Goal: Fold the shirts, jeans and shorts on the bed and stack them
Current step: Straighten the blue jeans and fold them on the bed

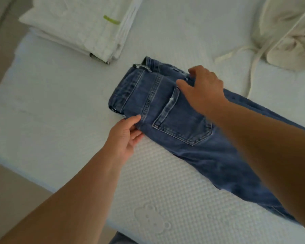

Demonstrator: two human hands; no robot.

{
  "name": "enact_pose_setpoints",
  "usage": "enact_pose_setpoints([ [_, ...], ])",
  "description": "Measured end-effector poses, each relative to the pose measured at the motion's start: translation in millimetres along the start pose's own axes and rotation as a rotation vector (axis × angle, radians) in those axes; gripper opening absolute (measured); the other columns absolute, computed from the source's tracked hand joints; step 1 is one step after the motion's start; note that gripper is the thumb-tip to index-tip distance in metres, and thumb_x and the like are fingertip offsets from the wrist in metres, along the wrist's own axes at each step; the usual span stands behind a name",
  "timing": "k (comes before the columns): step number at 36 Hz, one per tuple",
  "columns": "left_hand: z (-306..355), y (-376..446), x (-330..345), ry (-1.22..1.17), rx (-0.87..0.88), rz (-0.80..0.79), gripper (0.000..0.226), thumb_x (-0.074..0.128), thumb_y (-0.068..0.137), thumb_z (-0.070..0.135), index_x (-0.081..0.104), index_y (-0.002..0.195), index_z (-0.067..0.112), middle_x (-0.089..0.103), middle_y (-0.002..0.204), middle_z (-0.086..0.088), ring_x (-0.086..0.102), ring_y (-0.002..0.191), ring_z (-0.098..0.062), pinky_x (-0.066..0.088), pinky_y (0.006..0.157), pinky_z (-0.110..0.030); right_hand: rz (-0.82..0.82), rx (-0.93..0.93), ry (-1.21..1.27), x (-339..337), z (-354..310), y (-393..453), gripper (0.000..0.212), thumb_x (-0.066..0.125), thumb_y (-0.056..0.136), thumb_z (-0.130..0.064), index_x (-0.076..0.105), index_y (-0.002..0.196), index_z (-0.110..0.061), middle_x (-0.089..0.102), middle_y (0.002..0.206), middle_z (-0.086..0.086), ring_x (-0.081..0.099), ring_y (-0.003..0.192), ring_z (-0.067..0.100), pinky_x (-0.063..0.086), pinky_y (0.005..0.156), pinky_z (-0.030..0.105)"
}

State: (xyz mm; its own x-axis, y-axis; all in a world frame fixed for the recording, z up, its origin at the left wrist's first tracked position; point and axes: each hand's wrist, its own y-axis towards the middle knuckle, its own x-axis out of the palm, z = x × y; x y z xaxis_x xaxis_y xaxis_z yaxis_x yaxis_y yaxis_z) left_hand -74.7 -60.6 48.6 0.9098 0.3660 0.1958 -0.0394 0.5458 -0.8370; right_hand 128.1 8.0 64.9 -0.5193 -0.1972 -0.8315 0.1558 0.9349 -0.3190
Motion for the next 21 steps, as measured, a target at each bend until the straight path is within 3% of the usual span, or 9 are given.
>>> enact_pose_setpoints([
  [4,7,7,-16,-0.024,-0.069,-0.072,0.021,0.063,0.080,0.018,0.063,0.101,0.014,0.072,0.103,-0.009,0.068,0.098,-0.022,0.051,0.086,-0.034,-0.282,0.053,-0.108,9,-30,21,0.040,0.056,0.082,-0.058,0.055,0.093,-0.019,0.055,0.080,-0.002,0.056,0.091,0.028,0.039,0.079,0.036],
  [8,12,12,-23,0.010,-0.092,-0.123,0.034,0.069,0.064,0.024,0.061,0.096,0.018,0.072,0.103,-0.006,0.068,0.096,-0.020,0.050,0.082,-0.032,-0.172,-0.125,-0.108,6,-35,-7,0.030,0.065,0.082,-0.038,0.044,0.069,-0.021,0.046,0.065,-0.005,0.052,0.074,0.023,0.033,0.067,0.032],
  [9,14,13,-23,0.011,-0.093,-0.134,0.038,0.070,0.062,0.024,0.061,0.098,0.017,0.072,0.102,-0.005,0.069,0.094,-0.019,0.049,0.083,-0.032,-0.133,-0.166,-0.050,4,-34,-17,0.030,0.067,0.081,-0.032,0.043,0.067,-0.022,0.047,0.066,-0.006,0.052,0.072,0.019,0.034,0.065,0.032],
  [13,22,21,-22,0.038,-0.066,-0.125,0.030,0.072,0.071,0.014,0.061,0.099,0.014,0.073,0.098,-0.003,0.069,0.094,-0.020,0.050,0.087,-0.034,-0.125,-0.117,0.215,-5,-24,-46,0.028,0.069,0.081,-0.020,0.046,0.069,-0.030,0.057,0.069,-0.014,0.053,0.067,-0.005,0.038,0.055,0.007],
  [16,32,27,-14,0.019,0.019,-0.176,0.030,0.072,0.070,0.009,0.065,0.098,0.017,0.073,0.099,-0.002,0.070,0.090,-0.017,0.055,0.075,-0.028,-0.129,-0.051,0.270,-10,-18,-38,0.022,0.066,0.082,-0.020,0.049,0.072,-0.029,0.059,0.069,-0.025,0.053,0.063,-0.010,0.038,0.053,0.006],
  [18,37,29,-8,0.000,0.022,-0.186,0.028,0.073,0.070,0.010,0.066,0.096,0.018,0.074,0.096,0.000,0.070,0.087,-0.014,0.055,0.069,-0.025,-0.068,-0.039,0.268,-12,-19,-21,0.024,0.065,0.082,-0.019,0.047,0.073,-0.031,0.059,0.065,-0.019,0.051,0.062,-0.015,0.037,0.052,0.004],
  [21,42,33,1,0.044,-0.035,-0.050,0.014,0.076,0.073,0.015,0.067,0.083,0.020,0.073,0.076,0.007,0.066,0.068,-0.008,0.049,0.065,-0.023,-0.018,-0.032,0.215,-9,-25,9,0.023,0.065,0.081,-0.018,0.046,0.081,-0.031,0.052,0.069,-0.020,0.052,0.065,-0.008,0.033,0.052,0.007],
])
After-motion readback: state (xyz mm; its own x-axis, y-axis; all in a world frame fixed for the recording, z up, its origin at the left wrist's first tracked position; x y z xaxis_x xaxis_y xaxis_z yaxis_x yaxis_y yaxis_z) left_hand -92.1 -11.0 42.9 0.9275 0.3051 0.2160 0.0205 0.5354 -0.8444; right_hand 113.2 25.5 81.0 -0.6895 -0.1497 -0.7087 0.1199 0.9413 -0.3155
